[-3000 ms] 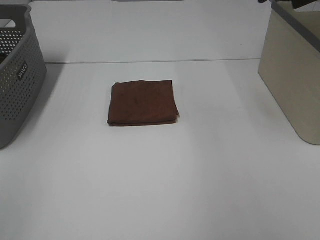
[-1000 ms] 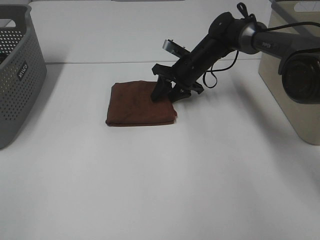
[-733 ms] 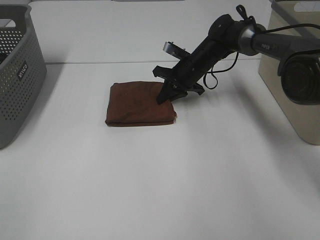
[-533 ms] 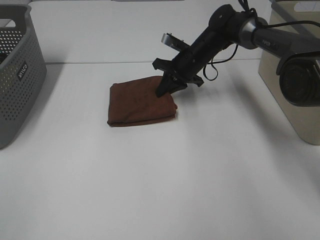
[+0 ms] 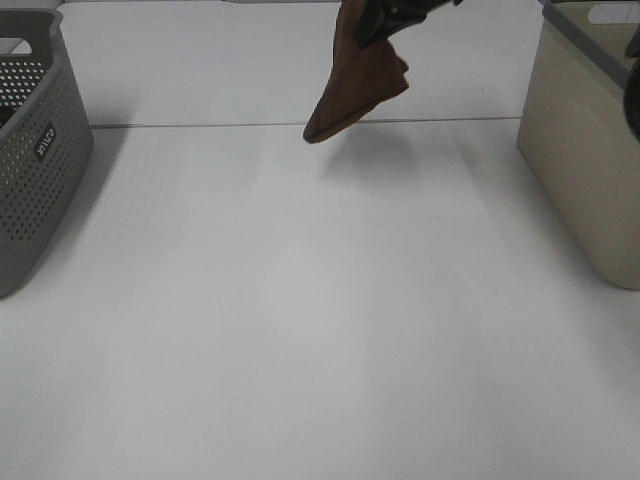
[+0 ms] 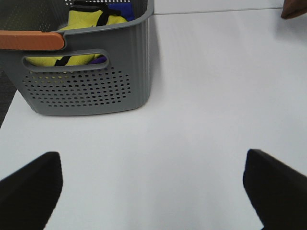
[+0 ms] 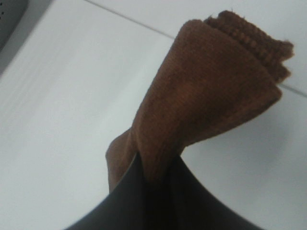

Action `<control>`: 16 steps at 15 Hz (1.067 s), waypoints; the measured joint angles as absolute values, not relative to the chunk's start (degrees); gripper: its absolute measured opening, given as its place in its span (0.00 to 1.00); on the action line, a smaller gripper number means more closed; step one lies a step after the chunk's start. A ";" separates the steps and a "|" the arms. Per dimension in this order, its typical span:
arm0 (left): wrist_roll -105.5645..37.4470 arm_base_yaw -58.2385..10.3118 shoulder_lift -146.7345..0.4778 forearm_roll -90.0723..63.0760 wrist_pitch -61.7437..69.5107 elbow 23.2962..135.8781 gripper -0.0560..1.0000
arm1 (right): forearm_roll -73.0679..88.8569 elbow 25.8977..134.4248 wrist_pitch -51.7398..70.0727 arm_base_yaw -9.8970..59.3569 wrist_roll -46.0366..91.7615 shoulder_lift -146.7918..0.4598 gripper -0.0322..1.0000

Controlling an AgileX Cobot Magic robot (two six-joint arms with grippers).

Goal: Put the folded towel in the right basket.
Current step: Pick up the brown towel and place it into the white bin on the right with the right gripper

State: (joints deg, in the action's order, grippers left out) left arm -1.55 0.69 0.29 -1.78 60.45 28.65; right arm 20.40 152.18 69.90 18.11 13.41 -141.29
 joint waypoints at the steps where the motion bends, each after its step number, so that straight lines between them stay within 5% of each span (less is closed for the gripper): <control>1: -1.55 0.69 0.29 -1.78 60.45 28.65 0.97 | 17.19 152.18 69.90 17.70 13.41 -138.71 0.10; 6: -1.55 0.69 0.29 -1.78 60.45 28.65 0.97 | 13.01 150.52 70.02 11.29 13.41 -128.74 0.10; 16: -1.55 0.69 0.29 -1.78 60.45 28.65 0.97 | 13.64 129.55 70.07 -12.61 13.46 -114.65 0.10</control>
State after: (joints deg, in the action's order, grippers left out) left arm -1.55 0.69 0.29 -1.78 60.45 28.65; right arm 13.64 129.55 70.07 -12.61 13.46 -114.65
